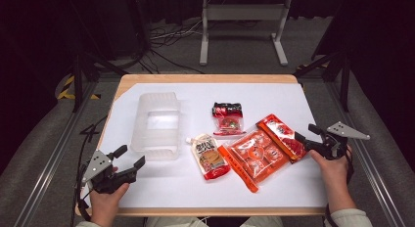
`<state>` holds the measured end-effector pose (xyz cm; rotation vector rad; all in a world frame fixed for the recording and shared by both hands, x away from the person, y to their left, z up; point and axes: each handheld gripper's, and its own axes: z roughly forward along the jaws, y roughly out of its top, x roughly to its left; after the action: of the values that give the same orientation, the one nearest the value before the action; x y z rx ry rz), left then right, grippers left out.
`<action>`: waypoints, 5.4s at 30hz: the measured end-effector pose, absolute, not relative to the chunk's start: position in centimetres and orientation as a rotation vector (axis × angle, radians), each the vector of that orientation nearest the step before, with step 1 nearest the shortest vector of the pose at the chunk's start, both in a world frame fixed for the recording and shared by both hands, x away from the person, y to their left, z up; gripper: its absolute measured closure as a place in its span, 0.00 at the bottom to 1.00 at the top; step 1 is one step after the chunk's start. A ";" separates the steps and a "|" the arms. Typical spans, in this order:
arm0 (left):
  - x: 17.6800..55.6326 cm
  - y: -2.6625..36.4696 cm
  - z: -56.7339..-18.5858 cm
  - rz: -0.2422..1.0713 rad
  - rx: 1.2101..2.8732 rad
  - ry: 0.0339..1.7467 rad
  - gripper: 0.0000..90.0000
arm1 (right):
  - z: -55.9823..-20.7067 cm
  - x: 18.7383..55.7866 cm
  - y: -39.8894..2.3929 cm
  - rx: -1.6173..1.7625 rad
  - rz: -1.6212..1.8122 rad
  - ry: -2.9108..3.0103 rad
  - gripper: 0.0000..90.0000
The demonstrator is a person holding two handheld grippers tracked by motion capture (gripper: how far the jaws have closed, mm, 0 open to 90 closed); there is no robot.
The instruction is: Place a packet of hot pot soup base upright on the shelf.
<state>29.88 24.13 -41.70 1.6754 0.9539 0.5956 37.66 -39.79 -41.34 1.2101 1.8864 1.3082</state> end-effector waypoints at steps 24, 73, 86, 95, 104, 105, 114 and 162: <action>30.0 24.2 -41.8 0.596 1.678 0.955 0.27 | -44.1 38.8 -40.2 1.453 1.253 2.066 0.34; 29.9 23.4 -41.6 0.594 1.705 0.912 0.22 | -40.0 37.4 -37.4 1.261 1.197 2.152 1.00; 29.3 21.9 -40.0 0.504 1.719 0.806 0.22 | -35.9 35.9 -36.7 1.177 1.331 2.109 1.00; 29.1 20.9 -39.0 0.522 1.706 0.777 0.32 | -33.4 35.4 -35.4 1.082 1.383 2.105 1.00; 29.8 19.1 -39.4 0.450 1.773 0.723 0.34 | -30.2 33.7 -34.0 0.960 1.436 2.073 1.00; 29.9 19.0 -39.4 0.451 1.773 0.718 0.32 | -29.8 33.5 -33.9 0.949 1.444 2.073 1.00; 30.6 17.3 -39.2 0.366 1.774 0.666 0.38 | -28.1 32.6 -32.9 0.875 1.490 2.062 1.00; 37.6 5.4 -38.9 0.175 1.688 0.432 0.07 | -26.1 32.1 -24.2 0.566 1.637 2.185 1.00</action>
<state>37.60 5.37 -38.85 1.6879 0.4315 0.1752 32.14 -24.21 -26.10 0.5660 2.1850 1.6370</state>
